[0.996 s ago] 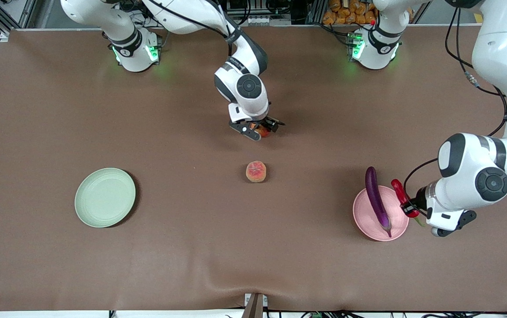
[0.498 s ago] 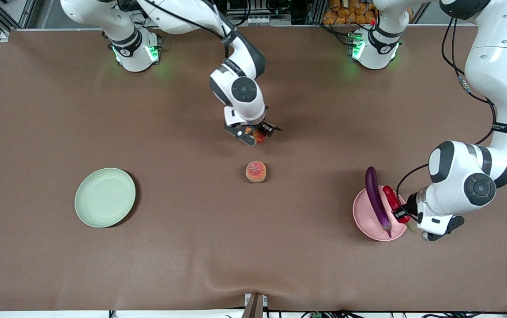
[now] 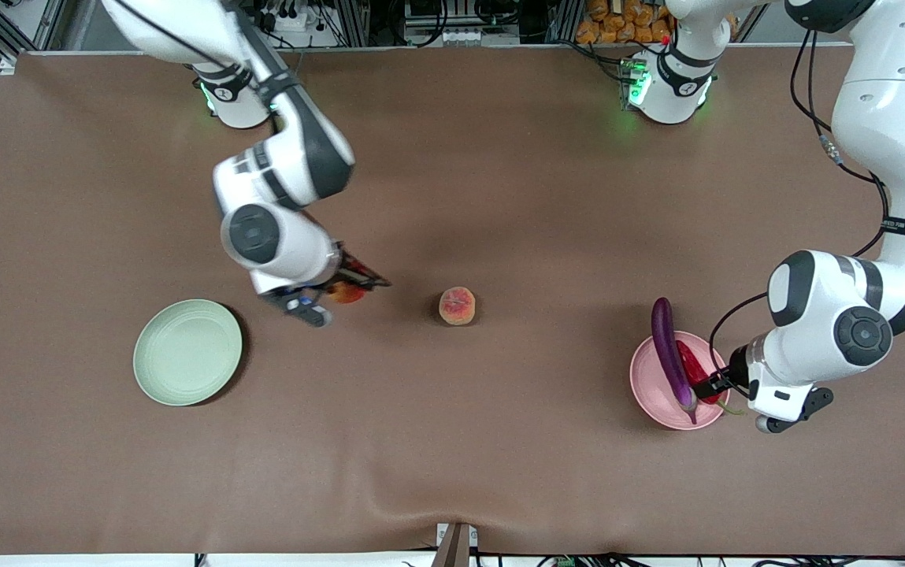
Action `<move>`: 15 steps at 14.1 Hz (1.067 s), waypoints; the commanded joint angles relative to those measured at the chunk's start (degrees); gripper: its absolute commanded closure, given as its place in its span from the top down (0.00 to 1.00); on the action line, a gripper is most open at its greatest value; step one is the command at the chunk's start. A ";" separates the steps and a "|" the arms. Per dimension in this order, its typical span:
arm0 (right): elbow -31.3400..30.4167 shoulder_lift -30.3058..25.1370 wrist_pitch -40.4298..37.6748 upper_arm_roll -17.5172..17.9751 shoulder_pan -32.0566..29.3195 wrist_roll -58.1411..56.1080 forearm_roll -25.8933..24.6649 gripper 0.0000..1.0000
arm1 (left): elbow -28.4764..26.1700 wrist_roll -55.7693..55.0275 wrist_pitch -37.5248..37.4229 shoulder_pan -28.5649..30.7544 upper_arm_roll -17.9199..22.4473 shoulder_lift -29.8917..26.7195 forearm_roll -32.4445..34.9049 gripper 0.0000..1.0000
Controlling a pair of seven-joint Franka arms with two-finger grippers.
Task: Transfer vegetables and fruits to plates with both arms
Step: 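Release the chili on the pink plate while the right gripper carries the apple, then place the apple on the green plate and move the right gripper to the peach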
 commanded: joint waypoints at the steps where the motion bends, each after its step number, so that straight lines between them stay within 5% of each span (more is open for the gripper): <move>1: 0.50 0.15 -1.29 1.33 -6.88 -10.45 -6.75 0.05 | -0.63 1.21 -4.52 -0.02 -0.71 -7.93 -1.30 1.00; 7: 3.67 6.82 5.63 1.33 -18.58 -33.23 -20.73 0.07 | 0.33 8.40 -18.39 0.06 -0.97 -22.70 -1.47 1.00; 11: 3.23 12.36 9.52 1.42 -24.91 -45.18 -20.57 0.10 | 3.76 11.85 -28.25 0.15 -0.71 -28.07 -4.54 1.00; 12: 3.06 12.80 9.43 1.42 -26.06 -47.56 -20.40 0.17 | 3.77 13.16 -29.13 0.24 -0.45 -29.56 -5.59 1.00; 13: 2.36 12.89 9.43 1.50 -26.59 -49.67 -20.31 0.47 | 3.68 15.26 -29.40 1.29 -0.27 -30.88 -7.08 1.00; 14: 2.35 12.72 9.17 1.51 -26.51 -50.82 -20.31 0.99 | 3.68 17.71 -29.40 3.30 -0.53 -31.59 -9.36 1.00; 15: 2.52 12.28 8.90 1.85 -26.16 -50.92 -20.05 1.00 | 3.42 20.61 -29.40 3.93 0.08 -33.08 -12.08 1.00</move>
